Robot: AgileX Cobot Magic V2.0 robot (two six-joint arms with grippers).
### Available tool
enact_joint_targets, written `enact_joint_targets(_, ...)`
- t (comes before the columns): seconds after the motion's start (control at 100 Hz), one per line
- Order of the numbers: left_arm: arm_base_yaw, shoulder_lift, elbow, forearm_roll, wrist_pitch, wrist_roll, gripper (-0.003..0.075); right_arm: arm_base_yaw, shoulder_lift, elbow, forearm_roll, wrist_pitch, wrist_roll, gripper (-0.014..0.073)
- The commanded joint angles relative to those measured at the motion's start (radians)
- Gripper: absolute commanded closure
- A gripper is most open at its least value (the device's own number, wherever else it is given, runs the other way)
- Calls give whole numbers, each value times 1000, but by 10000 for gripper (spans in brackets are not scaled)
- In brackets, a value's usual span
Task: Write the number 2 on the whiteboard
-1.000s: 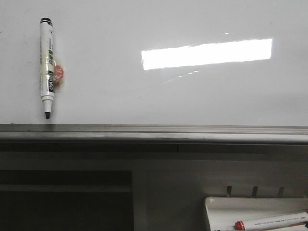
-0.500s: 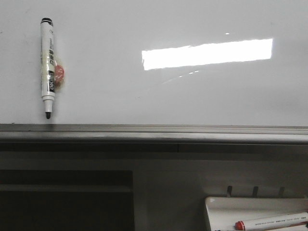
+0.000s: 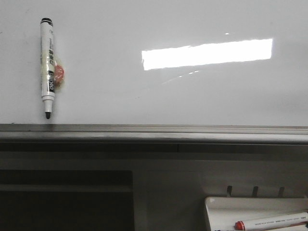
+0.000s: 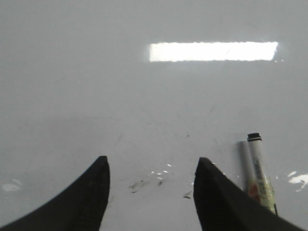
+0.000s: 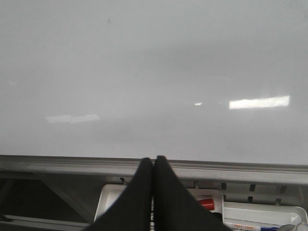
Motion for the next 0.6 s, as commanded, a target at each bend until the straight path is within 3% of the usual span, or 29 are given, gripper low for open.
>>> enact_joint_targets(0.0, -63, 49, -26, -22, -93, 3, 372, 3, 15, -22, 3, -64, 0, 650)
enact_joint_targets(0.32, -340, 220, -26, -21, -119, 3, 372, 3, 15, -22, 3, -50, 0, 650)
enact_joint_targets(0.59, -514, 427, -26, -35, -361, -1, 372, 3, 15, -22, 3, -50, 0, 650)
